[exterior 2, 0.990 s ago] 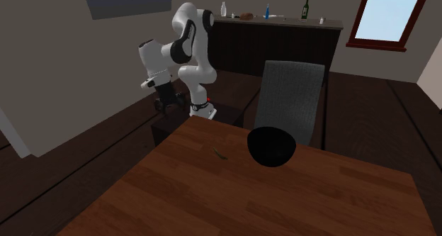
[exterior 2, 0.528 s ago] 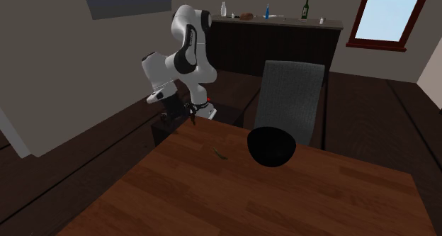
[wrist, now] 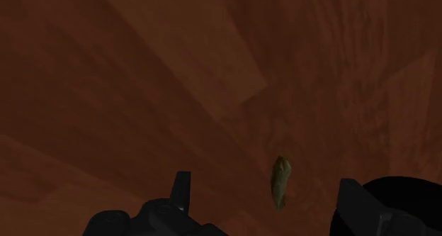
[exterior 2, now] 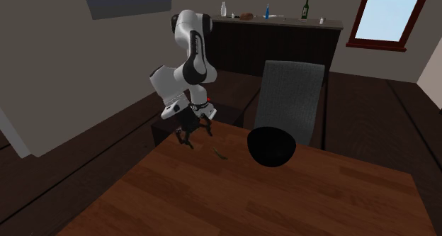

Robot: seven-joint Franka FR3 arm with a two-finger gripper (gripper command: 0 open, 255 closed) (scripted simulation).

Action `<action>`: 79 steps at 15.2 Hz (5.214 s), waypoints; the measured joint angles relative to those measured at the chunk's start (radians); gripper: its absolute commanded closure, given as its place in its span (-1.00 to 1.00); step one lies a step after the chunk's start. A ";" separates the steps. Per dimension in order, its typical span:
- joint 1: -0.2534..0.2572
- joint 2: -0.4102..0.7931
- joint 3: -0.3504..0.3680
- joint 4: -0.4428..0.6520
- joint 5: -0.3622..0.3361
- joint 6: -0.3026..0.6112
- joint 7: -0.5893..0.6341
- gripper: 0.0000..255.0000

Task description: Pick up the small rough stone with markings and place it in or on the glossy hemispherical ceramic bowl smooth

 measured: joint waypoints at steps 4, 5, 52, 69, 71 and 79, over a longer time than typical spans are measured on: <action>0.026 0.066 0.035 0.068 0.074 0.003 -0.129 -1.00; 0.029 0.079 0.040 0.075 0.086 0.010 -0.147 -1.00; 0.050 0.020 0.043 0.202 -0.028 -0.105 0.038 1.00; 0.121 0.021 0.108 0.317 -0.111 -0.109 0.253 1.00; 0.144 0.047 0.127 0.345 -0.128 -0.086 0.297 1.00; 0.240 0.148 0.189 0.444 -0.205 0.006 0.462 1.00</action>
